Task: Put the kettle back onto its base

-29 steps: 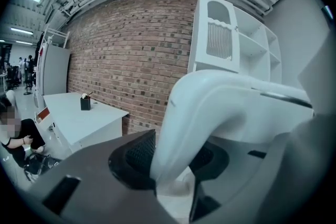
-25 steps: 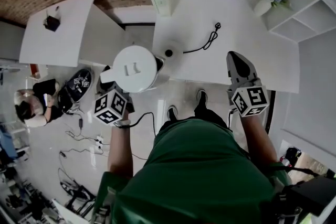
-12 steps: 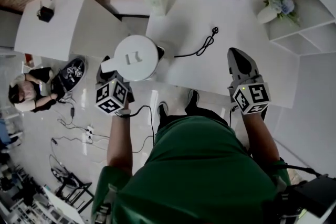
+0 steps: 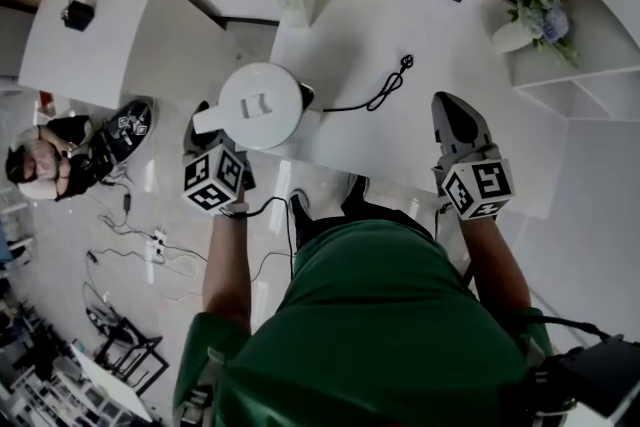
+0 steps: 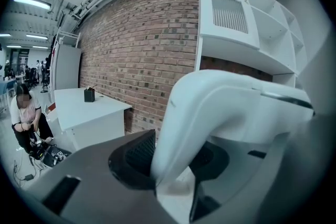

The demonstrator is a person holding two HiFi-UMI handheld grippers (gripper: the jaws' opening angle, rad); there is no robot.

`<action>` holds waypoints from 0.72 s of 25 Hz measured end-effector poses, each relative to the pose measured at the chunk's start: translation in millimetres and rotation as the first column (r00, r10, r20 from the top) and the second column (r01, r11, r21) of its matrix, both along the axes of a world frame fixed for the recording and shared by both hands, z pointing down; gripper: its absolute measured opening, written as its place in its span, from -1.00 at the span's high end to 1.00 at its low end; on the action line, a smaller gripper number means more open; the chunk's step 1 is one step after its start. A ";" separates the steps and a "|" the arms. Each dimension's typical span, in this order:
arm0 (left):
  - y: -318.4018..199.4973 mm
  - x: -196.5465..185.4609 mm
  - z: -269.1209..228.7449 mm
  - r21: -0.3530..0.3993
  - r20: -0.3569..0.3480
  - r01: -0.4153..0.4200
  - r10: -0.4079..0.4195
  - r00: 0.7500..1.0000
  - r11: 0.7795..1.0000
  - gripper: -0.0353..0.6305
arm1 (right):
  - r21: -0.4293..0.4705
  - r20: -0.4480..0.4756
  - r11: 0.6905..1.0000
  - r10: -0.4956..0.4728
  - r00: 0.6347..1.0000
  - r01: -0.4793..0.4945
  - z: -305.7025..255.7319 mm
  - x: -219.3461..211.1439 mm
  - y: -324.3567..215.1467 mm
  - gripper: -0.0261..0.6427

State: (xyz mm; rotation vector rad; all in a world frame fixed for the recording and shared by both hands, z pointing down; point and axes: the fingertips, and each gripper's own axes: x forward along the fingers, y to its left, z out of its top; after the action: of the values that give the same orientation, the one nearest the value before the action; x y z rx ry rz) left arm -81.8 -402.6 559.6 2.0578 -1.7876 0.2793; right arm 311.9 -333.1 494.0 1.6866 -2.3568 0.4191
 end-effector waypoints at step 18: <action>-11.6 6.5 19.2 -0.025 0.019 0.001 -0.001 1.000 1.000 0.41 | -0.016 -0.003 1.000 -0.012 1.000 0.012 5.6 2.2 -8.2 0.86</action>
State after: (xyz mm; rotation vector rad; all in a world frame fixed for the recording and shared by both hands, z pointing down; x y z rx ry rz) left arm -75.3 -414.1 578.7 2.0432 -1.7870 0.3201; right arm 314.1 -341.3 499.6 1.6643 -2.3536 0.4322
